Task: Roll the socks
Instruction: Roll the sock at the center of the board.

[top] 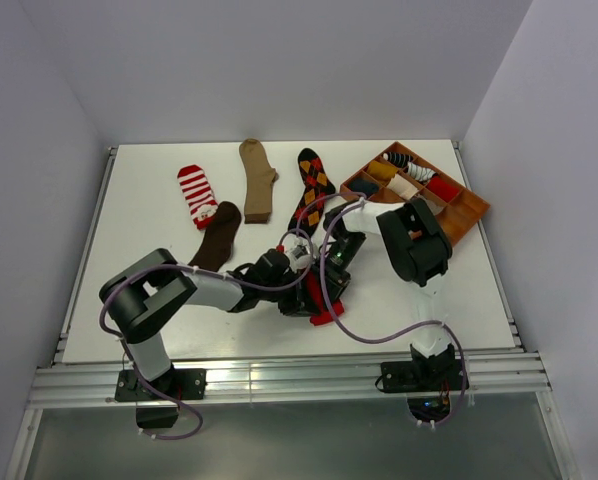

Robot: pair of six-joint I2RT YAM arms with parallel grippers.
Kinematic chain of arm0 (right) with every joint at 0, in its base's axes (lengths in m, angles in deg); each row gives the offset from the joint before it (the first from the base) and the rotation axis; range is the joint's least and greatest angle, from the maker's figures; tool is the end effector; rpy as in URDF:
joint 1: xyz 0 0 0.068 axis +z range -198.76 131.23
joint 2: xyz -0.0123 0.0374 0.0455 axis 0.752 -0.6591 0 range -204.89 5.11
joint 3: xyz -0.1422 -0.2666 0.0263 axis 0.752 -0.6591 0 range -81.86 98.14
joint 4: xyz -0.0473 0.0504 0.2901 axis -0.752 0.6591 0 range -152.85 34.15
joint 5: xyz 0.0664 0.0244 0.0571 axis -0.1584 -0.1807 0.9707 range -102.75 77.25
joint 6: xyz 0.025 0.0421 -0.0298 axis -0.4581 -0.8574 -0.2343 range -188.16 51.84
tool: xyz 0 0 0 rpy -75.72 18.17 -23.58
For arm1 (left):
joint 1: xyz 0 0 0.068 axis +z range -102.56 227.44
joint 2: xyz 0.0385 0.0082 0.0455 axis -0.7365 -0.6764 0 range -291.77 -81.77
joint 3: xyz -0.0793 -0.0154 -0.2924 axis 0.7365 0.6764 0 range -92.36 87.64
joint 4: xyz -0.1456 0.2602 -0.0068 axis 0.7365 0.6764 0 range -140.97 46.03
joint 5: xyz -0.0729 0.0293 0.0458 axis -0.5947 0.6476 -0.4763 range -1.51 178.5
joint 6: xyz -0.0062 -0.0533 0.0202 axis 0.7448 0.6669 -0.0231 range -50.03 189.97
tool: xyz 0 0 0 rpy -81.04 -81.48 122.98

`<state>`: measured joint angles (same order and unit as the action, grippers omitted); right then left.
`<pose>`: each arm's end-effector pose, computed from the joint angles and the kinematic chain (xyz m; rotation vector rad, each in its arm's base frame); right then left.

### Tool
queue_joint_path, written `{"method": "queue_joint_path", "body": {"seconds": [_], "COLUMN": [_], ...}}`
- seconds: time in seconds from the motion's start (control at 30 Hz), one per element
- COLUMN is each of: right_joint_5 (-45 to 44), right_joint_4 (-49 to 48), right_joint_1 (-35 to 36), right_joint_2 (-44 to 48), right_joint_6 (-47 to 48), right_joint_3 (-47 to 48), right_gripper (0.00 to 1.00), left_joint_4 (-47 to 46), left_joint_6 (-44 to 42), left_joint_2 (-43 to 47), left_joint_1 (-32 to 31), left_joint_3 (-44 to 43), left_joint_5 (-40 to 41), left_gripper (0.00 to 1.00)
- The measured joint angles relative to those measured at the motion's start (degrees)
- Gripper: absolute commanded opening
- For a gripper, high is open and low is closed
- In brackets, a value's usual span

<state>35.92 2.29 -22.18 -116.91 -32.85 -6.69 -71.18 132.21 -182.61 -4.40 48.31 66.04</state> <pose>0.3233 0.1959 0.1043 1.1328 -2.3297 -1.2016 0.2026 -0.2829 0.1091 -0.0035 2.6975 -1.3106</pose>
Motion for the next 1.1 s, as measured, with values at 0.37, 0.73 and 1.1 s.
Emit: {"method": "queue_joint_path", "body": {"seconds": [0.37,0.73,1.1], "right_joint_5": [-3.34,-9.53,-13.20], "right_joint_4": [-8.33,-19.52,-32.33], "right_joint_1": [-2.27,-8.74,-2.51], "right_joint_2": [7.96,22.08,47.41], "right_joint_6": [-1.84,2.10,10.56], "right_joint_3": [-4.07,-13.35,-30.80], "right_gripper": [0.48,0.52,0.61], "left_joint_4": [5.35,19.82,33.68], "left_joint_6": [1.97,1.92,0.11], "left_joint_2": [-0.33,-2.51,-7.93], "left_joint_1": [2.40,4.48,6.86], "left_joint_3": [-1.51,-8.24,-16.81], "left_joint_5": [-4.00,-9.57,-14.84], "left_gripper": [0.00,0.00,0.00]}}
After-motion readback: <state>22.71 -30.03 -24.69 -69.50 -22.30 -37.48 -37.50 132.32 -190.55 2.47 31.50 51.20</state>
